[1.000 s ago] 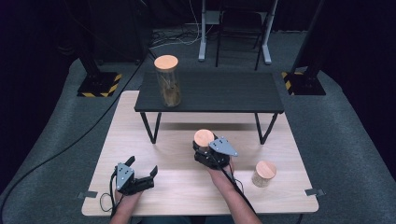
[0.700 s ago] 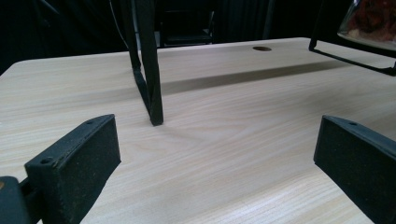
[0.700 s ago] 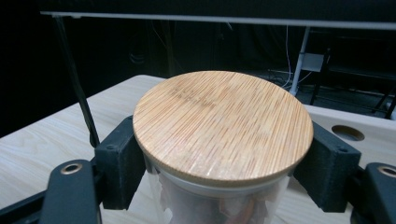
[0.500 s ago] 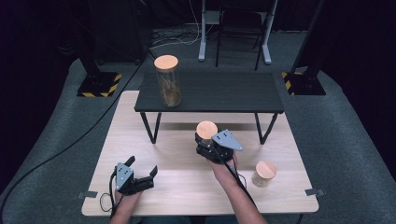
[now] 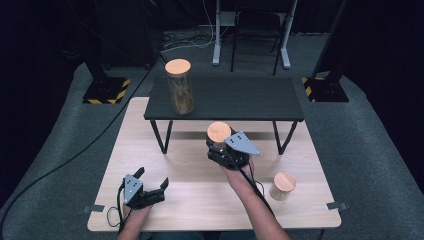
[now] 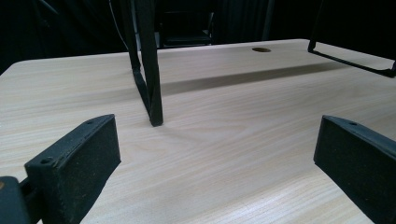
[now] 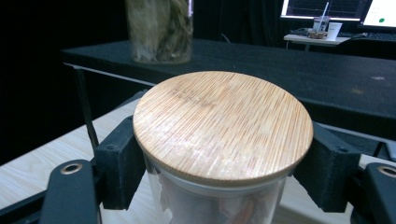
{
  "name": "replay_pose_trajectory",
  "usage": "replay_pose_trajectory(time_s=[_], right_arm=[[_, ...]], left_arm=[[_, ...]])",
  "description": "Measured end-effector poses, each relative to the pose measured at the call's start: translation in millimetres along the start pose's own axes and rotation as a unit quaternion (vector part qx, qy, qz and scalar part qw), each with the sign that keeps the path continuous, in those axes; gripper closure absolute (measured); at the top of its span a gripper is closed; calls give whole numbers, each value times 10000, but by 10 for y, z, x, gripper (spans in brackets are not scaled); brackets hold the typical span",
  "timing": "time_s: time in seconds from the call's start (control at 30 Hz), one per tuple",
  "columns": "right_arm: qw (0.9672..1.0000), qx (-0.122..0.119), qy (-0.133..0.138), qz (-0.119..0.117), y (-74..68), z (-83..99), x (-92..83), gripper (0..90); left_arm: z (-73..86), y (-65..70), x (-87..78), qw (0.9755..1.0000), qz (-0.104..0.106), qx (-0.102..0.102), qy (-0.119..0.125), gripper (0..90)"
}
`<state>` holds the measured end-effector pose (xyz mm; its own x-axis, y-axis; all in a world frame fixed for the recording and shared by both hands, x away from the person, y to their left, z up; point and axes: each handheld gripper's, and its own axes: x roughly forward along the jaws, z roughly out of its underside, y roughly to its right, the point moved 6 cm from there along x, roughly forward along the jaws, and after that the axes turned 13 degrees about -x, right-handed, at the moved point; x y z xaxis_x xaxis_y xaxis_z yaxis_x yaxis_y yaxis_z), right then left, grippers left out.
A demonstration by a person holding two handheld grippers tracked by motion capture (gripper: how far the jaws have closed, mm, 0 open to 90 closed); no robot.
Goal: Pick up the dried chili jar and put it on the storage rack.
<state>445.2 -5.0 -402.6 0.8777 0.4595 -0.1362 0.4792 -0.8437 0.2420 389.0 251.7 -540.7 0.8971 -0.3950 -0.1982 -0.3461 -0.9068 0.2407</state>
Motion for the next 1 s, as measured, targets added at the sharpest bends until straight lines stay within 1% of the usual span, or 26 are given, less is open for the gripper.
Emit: replay_pose_trajectory(time_s=[0.17, 0.3, 0.53, 0.67, 0.9, 1.0], right_arm=[[10000, -11, 89, -2, 2, -118, -2, 245], [9999, -26, 107, 1, 21, -189, 3, 245], [9999, -14, 114, -18, 49, -274, 9, 244], [9999, 42, 120, -20, 78, -320, 21, 245], [9999, 22, 153, 22, 120, -400, 40, 244], [9999, 48, 157, 34, 140, -440, 45, 244]], left_arm=[[0, -1, 0, 10000, -2, -4, -2, 0], [0, -1, -1, 10000, -2, -6, -1, 0], [-1, -4, -1, 10000, 0, -22, 2, 0], [-1, -4, -1, 10000, 2, -23, 0, 0], [-1, -5, -1, 10000, 3, -28, 0, 0], [-1, -5, -1, 10000, 4, -27, 0, 0]])
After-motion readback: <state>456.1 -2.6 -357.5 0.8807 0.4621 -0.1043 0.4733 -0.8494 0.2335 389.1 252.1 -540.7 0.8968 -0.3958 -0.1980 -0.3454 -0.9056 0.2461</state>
